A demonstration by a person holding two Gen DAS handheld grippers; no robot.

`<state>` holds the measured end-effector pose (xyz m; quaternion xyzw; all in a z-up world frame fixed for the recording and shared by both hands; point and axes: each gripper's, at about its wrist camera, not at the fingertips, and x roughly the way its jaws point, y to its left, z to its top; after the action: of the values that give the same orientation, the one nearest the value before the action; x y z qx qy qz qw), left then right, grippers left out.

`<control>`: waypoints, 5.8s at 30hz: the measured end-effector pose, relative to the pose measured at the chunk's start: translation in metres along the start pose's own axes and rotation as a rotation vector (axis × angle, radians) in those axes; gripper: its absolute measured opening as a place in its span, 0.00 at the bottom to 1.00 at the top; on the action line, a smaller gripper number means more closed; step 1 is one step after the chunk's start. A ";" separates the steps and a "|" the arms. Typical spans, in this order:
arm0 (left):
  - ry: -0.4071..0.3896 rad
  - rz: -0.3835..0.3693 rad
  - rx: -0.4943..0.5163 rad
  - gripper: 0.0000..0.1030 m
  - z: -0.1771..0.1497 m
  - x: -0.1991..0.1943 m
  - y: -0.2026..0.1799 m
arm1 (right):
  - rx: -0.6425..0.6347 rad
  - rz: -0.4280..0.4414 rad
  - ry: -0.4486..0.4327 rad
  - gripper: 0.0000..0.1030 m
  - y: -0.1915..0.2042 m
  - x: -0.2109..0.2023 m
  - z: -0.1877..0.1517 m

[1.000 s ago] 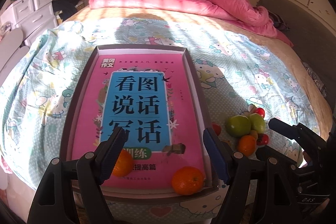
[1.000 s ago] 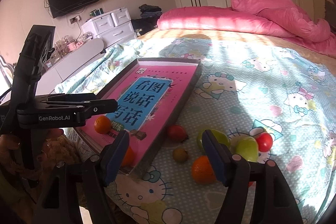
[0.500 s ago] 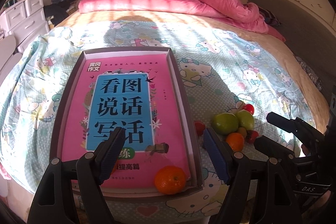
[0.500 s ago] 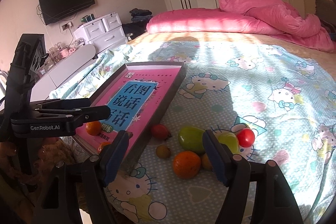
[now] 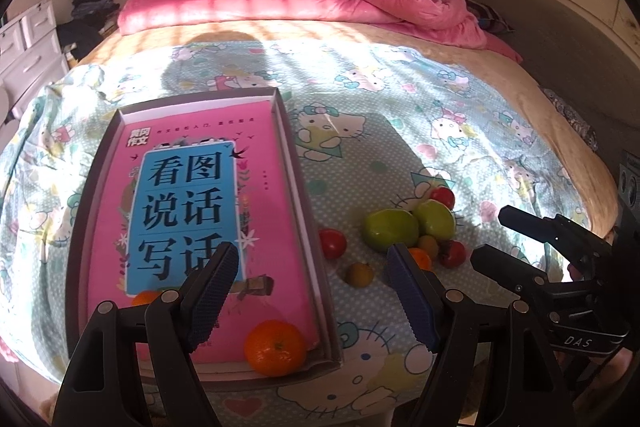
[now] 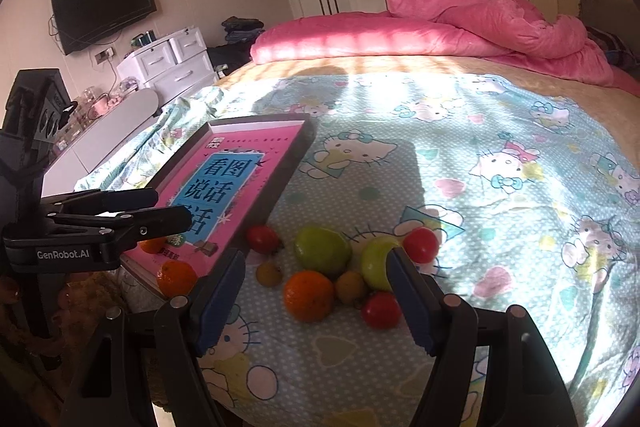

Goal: Organize fruits
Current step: 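Move both tools back to the fruit pile on the sheet, then grasp a green mango with the left tool while the right tool grasps a red tomato, then carry the green mango over the tray with the left tool while the right tool carries the tomato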

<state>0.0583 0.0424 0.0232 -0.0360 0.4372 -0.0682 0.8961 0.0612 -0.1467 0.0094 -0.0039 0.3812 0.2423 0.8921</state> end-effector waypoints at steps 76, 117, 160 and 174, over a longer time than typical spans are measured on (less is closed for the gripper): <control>0.263 -0.112 0.093 0.57 0.024 0.125 -0.068 | -0.022 -0.136 0.257 0.30 -0.031 0.061 -0.027; 0.089 -0.034 -0.137 0.57 0.040 0.039 0.041 | -0.032 0.032 0.037 0.30 0.010 0.036 0.012; 0.123 0.150 -0.328 0.57 -0.018 0.018 0.169 | -0.221 0.206 0.089 0.30 0.105 0.078 0.007; 0.143 0.153 -0.302 0.57 -0.021 0.028 0.166 | -0.185 0.212 0.118 0.30 0.109 0.094 0.011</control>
<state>0.0742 0.2020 -0.0319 -0.1316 0.5067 0.0642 0.8496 0.0769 -0.0083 -0.0277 -0.0603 0.4074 0.3688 0.8333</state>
